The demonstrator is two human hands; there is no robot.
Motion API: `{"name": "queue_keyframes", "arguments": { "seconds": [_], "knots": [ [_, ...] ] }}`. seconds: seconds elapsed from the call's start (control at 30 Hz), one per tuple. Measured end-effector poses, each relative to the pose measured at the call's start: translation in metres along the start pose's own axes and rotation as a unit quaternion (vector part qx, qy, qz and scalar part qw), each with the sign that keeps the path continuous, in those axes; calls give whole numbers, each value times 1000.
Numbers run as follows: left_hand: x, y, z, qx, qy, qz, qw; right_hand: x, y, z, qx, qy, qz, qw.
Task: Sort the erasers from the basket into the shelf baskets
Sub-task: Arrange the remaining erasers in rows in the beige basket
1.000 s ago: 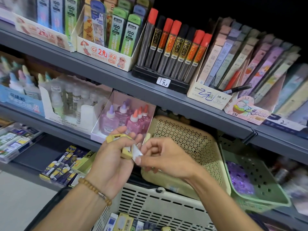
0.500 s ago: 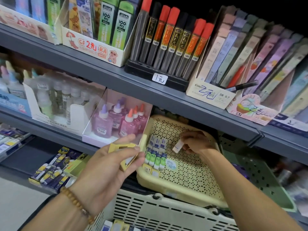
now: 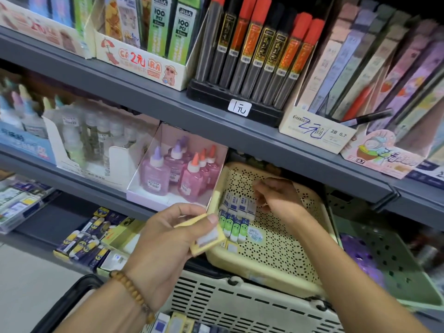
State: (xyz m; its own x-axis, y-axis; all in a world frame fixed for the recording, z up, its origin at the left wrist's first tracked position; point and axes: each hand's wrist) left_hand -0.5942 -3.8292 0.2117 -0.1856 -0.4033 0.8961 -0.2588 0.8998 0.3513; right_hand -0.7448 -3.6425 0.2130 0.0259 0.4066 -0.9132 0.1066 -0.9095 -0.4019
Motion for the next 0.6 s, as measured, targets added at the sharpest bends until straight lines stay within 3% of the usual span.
{"name": "queue_keyframes", "arguments": {
  "seconds": [0.1,0.17,0.33,0.53,0.6],
  "knots": [
    [1,4,-1,28,-14,-9,999,-31,18,-64,-171,-45,68,982],
    [1,7,-1,41,-27,-29,998,-39,33,-94,-221,-68,91,969],
    [-3,13,-8,83,-45,-42,995,-45,45,-120,-178,-19,113,977],
    [8,15,-10,53,-18,-93,994,-47,41,-122,-158,3,138,978],
    [8,13,-9,56,0,-48,997,-46,37,-119,-142,20,180,973]
  ]
}}
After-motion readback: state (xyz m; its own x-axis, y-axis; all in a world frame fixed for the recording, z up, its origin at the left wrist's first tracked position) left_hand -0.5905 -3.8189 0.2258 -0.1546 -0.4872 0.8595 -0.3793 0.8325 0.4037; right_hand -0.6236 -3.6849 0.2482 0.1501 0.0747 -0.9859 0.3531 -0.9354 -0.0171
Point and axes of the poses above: each hand's wrist, its own z-axis towards the middle knuckle, its own y-axis out of the palm, x = y × z, and after that the axes turned 12 degrees about z, right-handed
